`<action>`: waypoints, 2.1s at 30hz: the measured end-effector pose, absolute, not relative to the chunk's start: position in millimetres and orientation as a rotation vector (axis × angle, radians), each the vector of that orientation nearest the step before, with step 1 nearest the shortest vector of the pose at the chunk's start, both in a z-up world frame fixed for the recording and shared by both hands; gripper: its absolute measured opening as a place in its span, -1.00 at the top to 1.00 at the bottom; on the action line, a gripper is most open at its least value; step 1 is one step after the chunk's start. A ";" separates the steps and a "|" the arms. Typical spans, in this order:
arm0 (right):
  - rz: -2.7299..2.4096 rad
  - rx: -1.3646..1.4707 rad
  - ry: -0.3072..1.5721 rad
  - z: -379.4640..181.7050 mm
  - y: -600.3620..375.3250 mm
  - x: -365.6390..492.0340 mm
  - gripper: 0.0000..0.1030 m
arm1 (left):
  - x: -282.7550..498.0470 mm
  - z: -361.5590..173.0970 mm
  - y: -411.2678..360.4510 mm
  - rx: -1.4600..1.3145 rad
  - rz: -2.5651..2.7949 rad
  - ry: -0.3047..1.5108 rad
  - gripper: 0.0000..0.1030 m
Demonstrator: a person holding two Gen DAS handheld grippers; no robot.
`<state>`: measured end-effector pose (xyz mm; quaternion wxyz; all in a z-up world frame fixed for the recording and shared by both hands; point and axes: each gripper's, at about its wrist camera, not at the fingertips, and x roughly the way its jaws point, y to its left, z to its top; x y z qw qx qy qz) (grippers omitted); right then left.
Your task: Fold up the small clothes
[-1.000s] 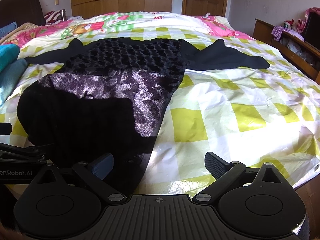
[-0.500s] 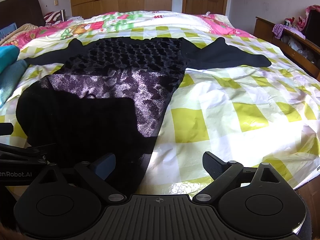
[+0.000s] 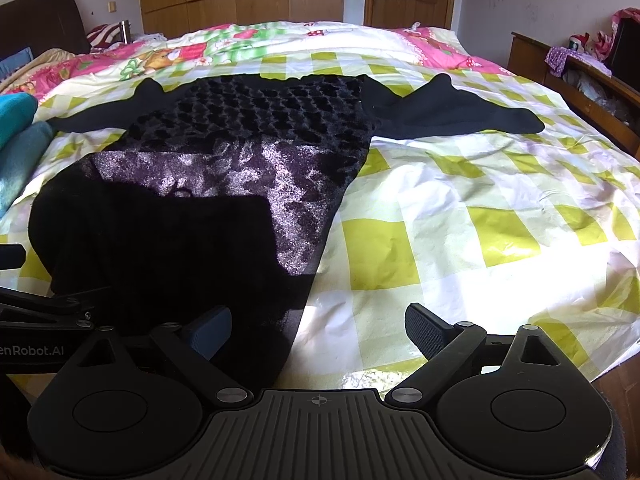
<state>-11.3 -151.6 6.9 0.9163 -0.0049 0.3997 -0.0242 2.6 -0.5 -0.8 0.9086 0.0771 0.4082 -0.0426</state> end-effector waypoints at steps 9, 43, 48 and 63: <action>-0.041 0.003 0.823 2.9 -154.8 -6.2 -0.83 | 5.5 -2.6 -2.6 0.176 -0.094 0.845 -1.00; 0.033 0.140 0.901 -9.6 -185.1 54.1 0.41 | 41.0 9.9 6.0 0.150 -0.121 0.830 -1.00; 0.042 0.172 0.904 -2.8 -198.6 62.3 0.85 | 44.9 8.1 -3.6 0.168 -0.152 0.832 -1.00; -0.021 0.113 0.856 23.5 -233.8 63.2 0.68 | 51.7 1.2 -23.5 0.187 -0.262 0.862 -1.00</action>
